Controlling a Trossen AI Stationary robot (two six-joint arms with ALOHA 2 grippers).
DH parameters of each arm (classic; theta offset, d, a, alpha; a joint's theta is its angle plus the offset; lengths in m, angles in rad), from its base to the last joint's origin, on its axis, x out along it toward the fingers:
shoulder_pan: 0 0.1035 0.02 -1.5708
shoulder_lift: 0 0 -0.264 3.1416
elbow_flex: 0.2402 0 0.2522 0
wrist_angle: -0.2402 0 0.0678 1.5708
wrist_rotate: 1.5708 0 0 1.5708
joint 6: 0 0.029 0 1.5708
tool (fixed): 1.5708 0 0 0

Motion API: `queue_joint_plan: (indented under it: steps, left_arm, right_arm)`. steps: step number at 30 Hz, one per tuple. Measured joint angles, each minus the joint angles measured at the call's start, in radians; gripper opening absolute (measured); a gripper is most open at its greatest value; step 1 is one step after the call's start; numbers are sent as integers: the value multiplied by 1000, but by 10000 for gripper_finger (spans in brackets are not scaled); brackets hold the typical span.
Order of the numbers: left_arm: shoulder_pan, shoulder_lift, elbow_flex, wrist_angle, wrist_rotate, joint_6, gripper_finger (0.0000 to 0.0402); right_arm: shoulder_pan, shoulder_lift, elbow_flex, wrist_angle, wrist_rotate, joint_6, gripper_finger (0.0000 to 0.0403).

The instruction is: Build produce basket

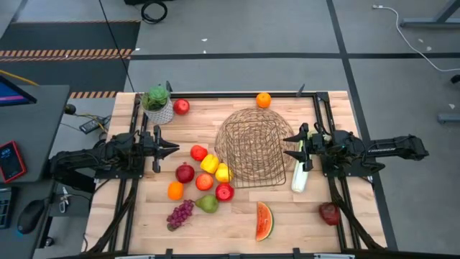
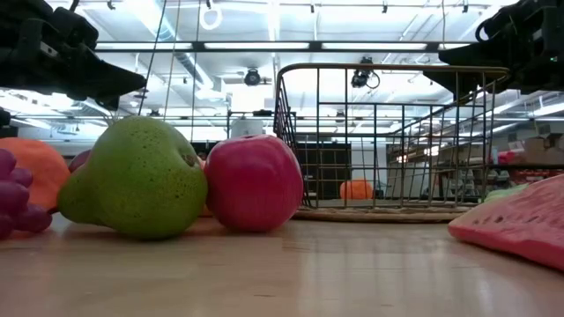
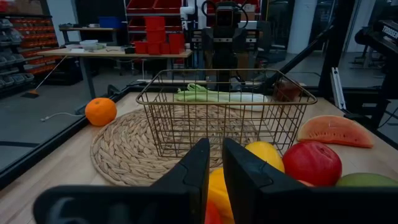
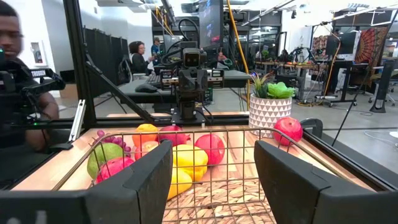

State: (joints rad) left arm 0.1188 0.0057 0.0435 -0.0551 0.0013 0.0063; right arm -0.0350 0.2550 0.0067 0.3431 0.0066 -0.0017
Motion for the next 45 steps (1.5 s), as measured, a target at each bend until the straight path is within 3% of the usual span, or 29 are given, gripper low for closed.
queue_joint_plan:
  steps: [20,26,34,36,40,42,45]
  left_arm:
    - [0,0,-2,15,1,-7,53]
    - [0,1,-3,87,2,-267,52]
    - [0,1,-3,94,4,-399,50]
    - [0,1,-3,99,75,-454,50]
    - [-1,15,0,133,393,-553,50]
    - [-6,24,-1,119,463,-609,50]
    - [-42,44,-1,113,479,-627,50]
  right_arm:
    - [0,0,0,0,0,0,231]
    - [0,0,0,0,0,0,231]
    - [0,0,0,0,0,0,231]
    - [0,0,0,0,0,0,231]
    - [0,0,0,0,0,0,231]
    - [0,0,0,0,0,0,231]
    - [0,0,0,2,0,0,231]
